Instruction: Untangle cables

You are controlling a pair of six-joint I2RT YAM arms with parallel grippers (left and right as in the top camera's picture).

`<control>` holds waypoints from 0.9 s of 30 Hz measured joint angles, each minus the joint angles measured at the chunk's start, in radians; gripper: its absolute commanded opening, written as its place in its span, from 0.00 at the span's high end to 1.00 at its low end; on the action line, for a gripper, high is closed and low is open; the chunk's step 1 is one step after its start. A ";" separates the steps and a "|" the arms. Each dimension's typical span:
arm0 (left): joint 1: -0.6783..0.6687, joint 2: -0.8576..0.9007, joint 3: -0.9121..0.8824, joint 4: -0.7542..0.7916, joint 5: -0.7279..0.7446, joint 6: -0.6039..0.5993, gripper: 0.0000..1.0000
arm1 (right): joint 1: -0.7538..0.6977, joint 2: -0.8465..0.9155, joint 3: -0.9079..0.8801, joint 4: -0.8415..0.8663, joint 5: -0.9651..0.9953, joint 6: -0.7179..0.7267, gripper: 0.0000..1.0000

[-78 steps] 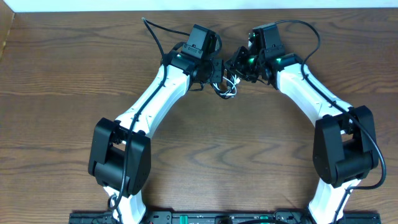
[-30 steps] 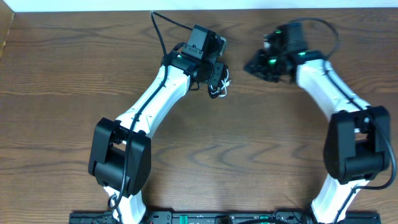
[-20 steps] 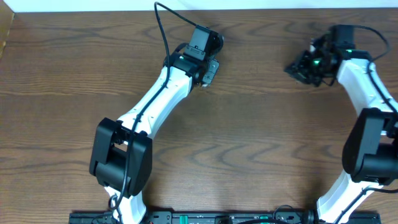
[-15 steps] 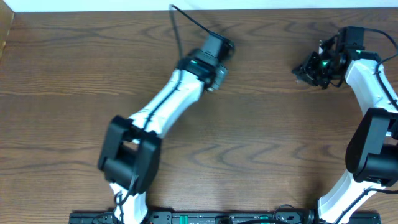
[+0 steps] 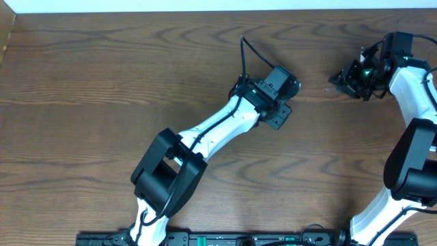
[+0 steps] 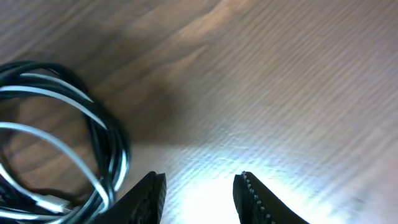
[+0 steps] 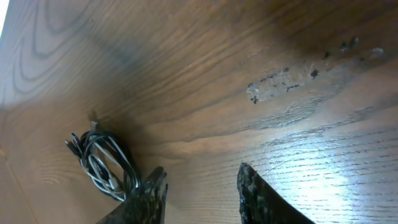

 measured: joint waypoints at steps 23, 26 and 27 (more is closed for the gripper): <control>0.418 -0.086 -0.006 -0.175 0.146 -0.439 0.60 | 0.452 0.000 0.000 0.241 0.001 -0.149 0.48; 0.418 -0.078 -0.006 -0.174 0.129 -0.441 0.59 | 0.518 0.000 0.000 0.268 0.044 -0.051 0.57; 0.419 -0.077 -0.006 -0.173 0.117 -0.442 0.59 | 0.537 0.000 0.000 0.274 0.063 -0.005 0.59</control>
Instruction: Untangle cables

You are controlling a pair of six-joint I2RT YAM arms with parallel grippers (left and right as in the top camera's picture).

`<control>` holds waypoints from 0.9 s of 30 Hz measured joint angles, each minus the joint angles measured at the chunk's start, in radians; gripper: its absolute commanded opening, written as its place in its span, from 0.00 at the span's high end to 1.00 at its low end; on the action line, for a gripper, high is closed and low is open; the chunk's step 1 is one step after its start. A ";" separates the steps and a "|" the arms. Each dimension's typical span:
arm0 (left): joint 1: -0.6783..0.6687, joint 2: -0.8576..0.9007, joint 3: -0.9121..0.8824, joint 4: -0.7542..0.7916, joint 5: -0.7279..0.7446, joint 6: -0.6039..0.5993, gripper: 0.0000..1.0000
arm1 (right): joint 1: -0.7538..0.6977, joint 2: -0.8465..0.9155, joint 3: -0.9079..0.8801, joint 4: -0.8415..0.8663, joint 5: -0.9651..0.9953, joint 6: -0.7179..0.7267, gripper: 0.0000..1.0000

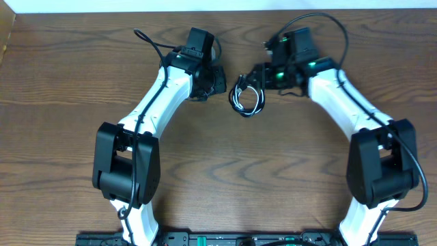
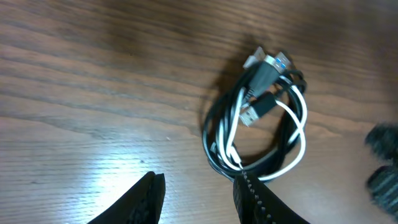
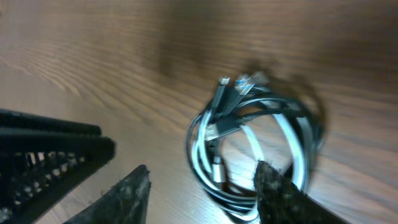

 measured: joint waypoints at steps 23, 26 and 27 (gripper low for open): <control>0.182 0.000 0.000 -0.001 -0.051 -0.107 0.60 | 0.134 0.115 0.000 0.089 0.246 0.454 0.63; 0.183 0.000 0.000 -0.002 -0.051 -0.107 0.60 | 0.134 0.142 0.000 0.116 0.249 0.461 0.66; 0.183 0.000 0.000 -0.002 -0.051 -0.108 0.60 | 0.134 0.151 0.000 0.124 0.249 0.463 0.67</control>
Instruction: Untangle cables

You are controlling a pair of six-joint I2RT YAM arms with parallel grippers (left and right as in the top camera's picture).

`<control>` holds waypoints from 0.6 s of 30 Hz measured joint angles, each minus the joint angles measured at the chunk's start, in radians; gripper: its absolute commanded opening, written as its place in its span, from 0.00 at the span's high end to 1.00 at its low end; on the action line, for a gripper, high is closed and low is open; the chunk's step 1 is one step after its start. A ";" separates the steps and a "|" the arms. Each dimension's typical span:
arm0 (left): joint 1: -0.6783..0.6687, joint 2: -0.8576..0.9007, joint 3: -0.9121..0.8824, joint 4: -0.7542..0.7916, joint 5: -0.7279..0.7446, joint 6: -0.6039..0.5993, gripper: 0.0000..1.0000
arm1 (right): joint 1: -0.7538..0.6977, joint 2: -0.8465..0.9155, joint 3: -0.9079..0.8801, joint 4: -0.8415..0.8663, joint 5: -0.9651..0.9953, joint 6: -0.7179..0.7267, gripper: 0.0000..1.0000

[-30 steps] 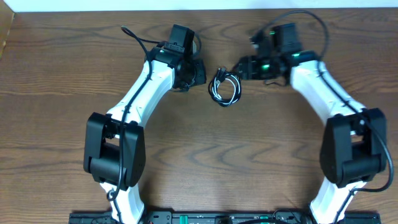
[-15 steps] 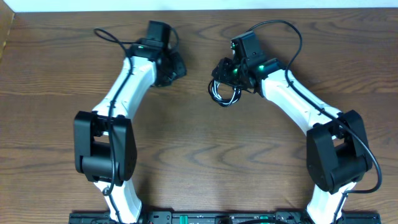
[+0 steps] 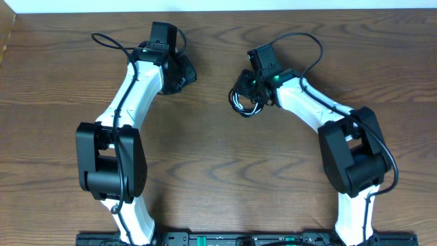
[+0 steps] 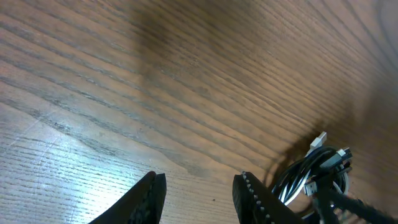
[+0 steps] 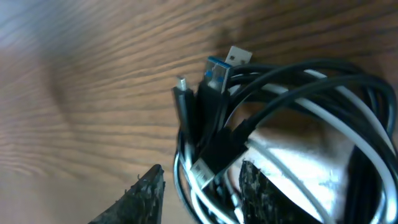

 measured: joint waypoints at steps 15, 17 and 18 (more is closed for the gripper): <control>0.000 0.000 0.000 -0.011 0.000 0.000 0.61 | 0.000 0.046 0.000 0.072 -0.005 -0.103 0.93; 0.000 0.000 0.000 -0.016 0.000 0.000 0.61 | -0.002 0.046 0.000 0.077 -0.020 -0.127 0.97; 0.000 0.000 0.000 -0.016 0.000 0.000 0.65 | -0.003 0.046 0.000 0.079 -0.029 -0.136 0.99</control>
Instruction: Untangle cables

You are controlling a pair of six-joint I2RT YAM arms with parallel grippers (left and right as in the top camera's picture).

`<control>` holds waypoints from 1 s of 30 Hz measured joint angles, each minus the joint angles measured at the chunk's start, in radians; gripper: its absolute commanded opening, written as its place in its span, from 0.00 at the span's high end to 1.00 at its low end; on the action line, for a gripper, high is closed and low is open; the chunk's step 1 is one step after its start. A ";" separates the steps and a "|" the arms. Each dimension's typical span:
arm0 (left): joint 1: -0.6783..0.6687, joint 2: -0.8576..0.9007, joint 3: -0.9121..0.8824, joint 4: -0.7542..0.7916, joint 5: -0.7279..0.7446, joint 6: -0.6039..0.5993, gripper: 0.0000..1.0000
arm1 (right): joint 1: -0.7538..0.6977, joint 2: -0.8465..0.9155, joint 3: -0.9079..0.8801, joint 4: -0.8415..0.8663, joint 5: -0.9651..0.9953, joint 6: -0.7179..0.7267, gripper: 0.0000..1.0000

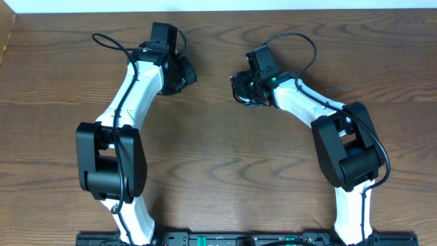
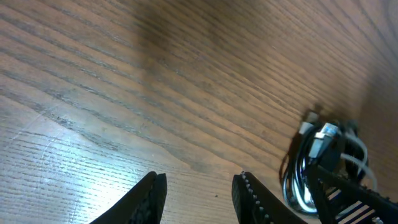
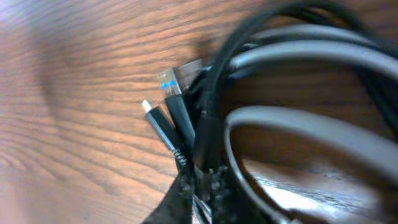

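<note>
A small bundle of black and white cables point(image 1: 241, 89) sits at the back middle of the table; it fills the right wrist view point(image 3: 273, 81), plugs sticking out to the left. My right gripper point(image 1: 247, 87) is shut on the cable bundle, jaws pinched together round black strands point(image 3: 202, 186). In the left wrist view the bundle point(image 2: 320, 162) stands at the right edge, lifted on its side. My left gripper point(image 2: 198, 193) is open over bare wood, well left of the bundle point(image 1: 184, 74).
Brown wooden table point(image 1: 218, 171) all around. The back edge of the table meets a white wall just behind both arms. Each arm's own black cable loops above its wrist.
My right gripper has shut on the cable bundle, and the bundle has shifted slightly up and now stands tilted on its side. The left arm has not moved.
First the left gripper was beside the bundle at the table's middle and the right arm was far right. Then both grippers flanked the bundle at the back. The left then stood farther left, the right open over the bundle, and now it grips it.
</note>
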 measured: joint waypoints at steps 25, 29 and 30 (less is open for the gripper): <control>-0.126 0.000 0.000 0.007 0.000 0.052 0.49 | -0.073 -0.034 0.014 -0.476 -0.204 -0.251 0.89; -0.152 0.002 0.000 0.026 0.024 0.060 0.48 | -0.117 -0.048 0.014 -0.460 -0.215 -0.267 0.73; -0.157 0.005 0.000 0.030 0.035 0.056 0.48 | -0.128 -0.052 0.014 -0.451 -0.220 -0.271 0.72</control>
